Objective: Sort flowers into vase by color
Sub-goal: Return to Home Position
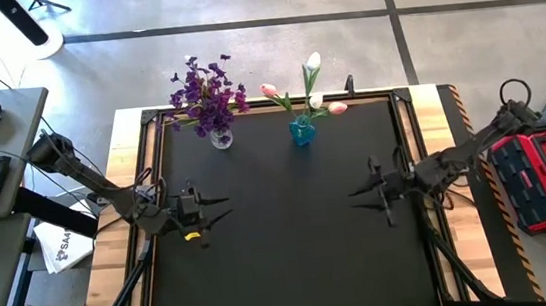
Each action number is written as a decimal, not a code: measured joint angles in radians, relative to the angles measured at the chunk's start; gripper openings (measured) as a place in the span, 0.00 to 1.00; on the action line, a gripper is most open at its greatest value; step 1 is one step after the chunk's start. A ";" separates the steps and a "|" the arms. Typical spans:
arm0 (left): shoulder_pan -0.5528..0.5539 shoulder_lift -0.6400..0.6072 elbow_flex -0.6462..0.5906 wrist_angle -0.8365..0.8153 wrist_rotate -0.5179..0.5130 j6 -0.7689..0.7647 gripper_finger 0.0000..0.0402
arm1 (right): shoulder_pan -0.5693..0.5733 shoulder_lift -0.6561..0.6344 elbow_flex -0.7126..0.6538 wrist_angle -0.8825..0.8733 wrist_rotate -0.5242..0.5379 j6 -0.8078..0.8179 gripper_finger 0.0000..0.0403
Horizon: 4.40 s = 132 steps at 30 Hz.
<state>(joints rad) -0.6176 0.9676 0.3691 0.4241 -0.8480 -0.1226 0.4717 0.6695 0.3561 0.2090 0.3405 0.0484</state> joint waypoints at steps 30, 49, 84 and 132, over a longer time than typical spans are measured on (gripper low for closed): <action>0.143 0.001 0.000 0.053 0.244 -0.121 0.32 | -0.510 -0.581 -0.341 -0.042 -0.481 -0.049 0.01; 0.189 -0.167 -0.038 0.024 0.233 0.132 0.07 | -0.637 -0.656 -0.341 -0.177 -0.573 0.029 0.00; 0.622 -0.930 -0.357 -0.406 0.782 0.168 0.00 | -0.637 -0.656 -0.341 -0.178 -0.566 0.030 0.00; 0.447 -0.958 -0.356 -0.400 0.740 0.359 0.00 | -0.634 -0.662 -0.340 -0.179 -0.555 0.030 0.00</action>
<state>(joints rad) -0.1707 0.0101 0.0135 0.0238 -0.1081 0.2367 -0.1621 0.0071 0.0158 0.0296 -0.2146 0.0788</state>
